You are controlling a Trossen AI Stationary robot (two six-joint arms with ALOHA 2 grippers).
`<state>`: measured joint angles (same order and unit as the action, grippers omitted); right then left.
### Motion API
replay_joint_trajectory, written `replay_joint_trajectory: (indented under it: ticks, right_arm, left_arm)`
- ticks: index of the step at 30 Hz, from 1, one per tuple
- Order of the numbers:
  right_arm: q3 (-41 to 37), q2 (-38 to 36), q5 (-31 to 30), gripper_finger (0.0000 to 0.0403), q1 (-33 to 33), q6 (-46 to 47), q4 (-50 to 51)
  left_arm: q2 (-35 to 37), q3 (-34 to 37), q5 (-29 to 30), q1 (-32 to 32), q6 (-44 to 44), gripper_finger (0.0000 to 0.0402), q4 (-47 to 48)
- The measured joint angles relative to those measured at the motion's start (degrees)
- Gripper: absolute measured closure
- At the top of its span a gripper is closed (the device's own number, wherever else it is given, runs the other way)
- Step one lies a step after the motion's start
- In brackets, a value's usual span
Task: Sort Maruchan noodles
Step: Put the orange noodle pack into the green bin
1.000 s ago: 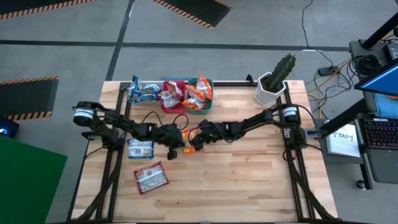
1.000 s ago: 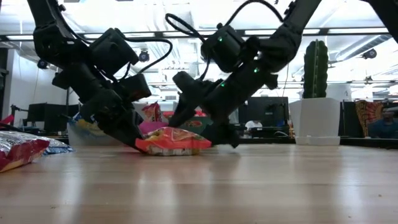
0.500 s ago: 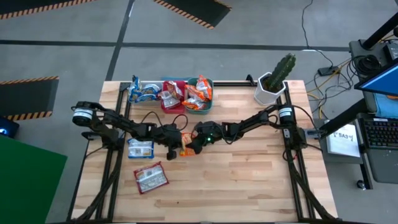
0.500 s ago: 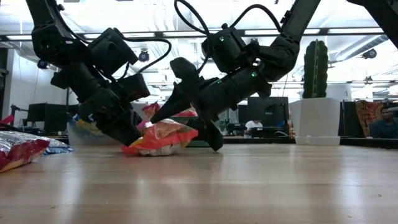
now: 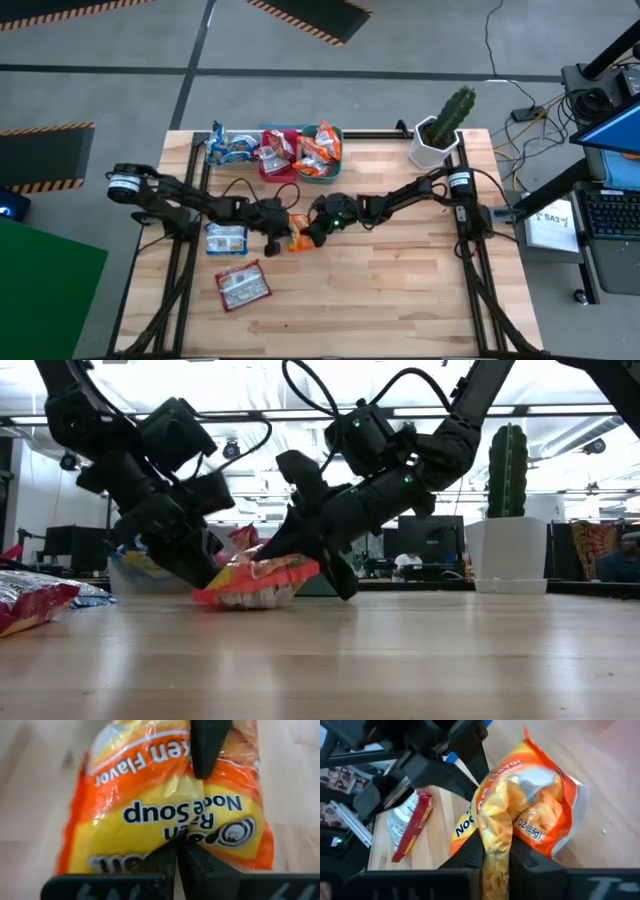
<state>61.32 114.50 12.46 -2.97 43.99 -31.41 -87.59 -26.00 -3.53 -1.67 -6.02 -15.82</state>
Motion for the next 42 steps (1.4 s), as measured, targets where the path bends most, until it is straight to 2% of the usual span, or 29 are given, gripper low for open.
replay_joint_trajectory:
  ticks: [6,13,19,23,27,35,42]
  right_arm:
    - [0.0,-3.9,0.4,0.0376,-1.1,-3.1,3.2]
    - [0.0,-12.4,0.1,0.0375,-5.1,-8.1,8.0]
    - [0.1,-20.0,-0.6,0.0375,-13.8,-11.6,12.3]
    - [0.1,-21.1,-2.7,0.0374,-20.5,-11.8,12.7]
    - [0.1,-18.1,-4.3,0.0374,-24.4,-11.8,13.3]
    - [0.1,-11.4,-4.8,0.0366,-25.6,-9.9,13.3]
    - [0.1,-11.6,-6.8,0.0299,-25.6,-9.0,13.7]
  left_arm:
    - [9.9,0.0,1.7,-0.1,3.5,0.0402,6.9]
    - [26.7,-0.1,1.7,-0.1,10.5,0.0402,7.0]
    - [39.3,-0.2,1.7,-0.1,17.7,0.0402,4.6]
    - [44.9,-0.2,1.7,-0.5,21.6,0.0402,3.9]
    - [47.4,-0.2,2.0,-0.7,23.5,0.0402,2.1]
    - [47.4,-0.2,7.1,-0.8,23.3,0.0402,1.8]
    - [46.7,-0.2,7.2,-0.8,21.2,0.0402,1.8]
